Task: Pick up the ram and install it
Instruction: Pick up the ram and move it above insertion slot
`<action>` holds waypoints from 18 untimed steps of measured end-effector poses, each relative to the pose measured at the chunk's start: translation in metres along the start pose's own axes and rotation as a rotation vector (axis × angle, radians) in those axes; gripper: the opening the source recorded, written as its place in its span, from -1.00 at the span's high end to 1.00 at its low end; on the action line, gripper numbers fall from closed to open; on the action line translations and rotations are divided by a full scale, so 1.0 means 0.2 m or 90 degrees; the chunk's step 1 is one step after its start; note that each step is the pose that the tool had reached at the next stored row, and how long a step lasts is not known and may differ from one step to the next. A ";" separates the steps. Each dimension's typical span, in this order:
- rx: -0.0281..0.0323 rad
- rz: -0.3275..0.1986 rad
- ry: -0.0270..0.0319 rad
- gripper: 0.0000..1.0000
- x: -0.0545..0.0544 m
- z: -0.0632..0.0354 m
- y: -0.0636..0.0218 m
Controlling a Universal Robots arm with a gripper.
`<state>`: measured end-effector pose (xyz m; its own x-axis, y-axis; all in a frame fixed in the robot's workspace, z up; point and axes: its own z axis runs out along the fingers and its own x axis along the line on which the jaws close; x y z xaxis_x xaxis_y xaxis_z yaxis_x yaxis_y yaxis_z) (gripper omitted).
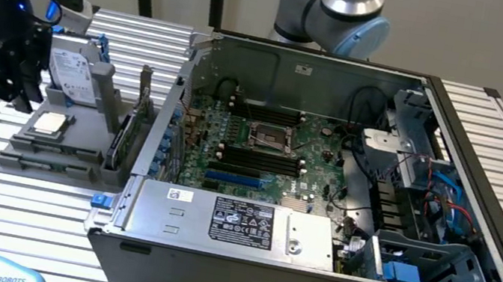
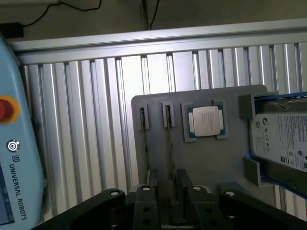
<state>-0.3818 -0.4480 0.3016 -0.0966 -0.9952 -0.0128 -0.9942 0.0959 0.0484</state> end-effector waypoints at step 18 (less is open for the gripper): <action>-0.0004 -0.036 0.0018 0.23 0.06 0.161 -0.056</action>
<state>-0.3731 -0.4598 0.2689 -0.0399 -0.9991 -0.0128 -0.9981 0.0392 0.0483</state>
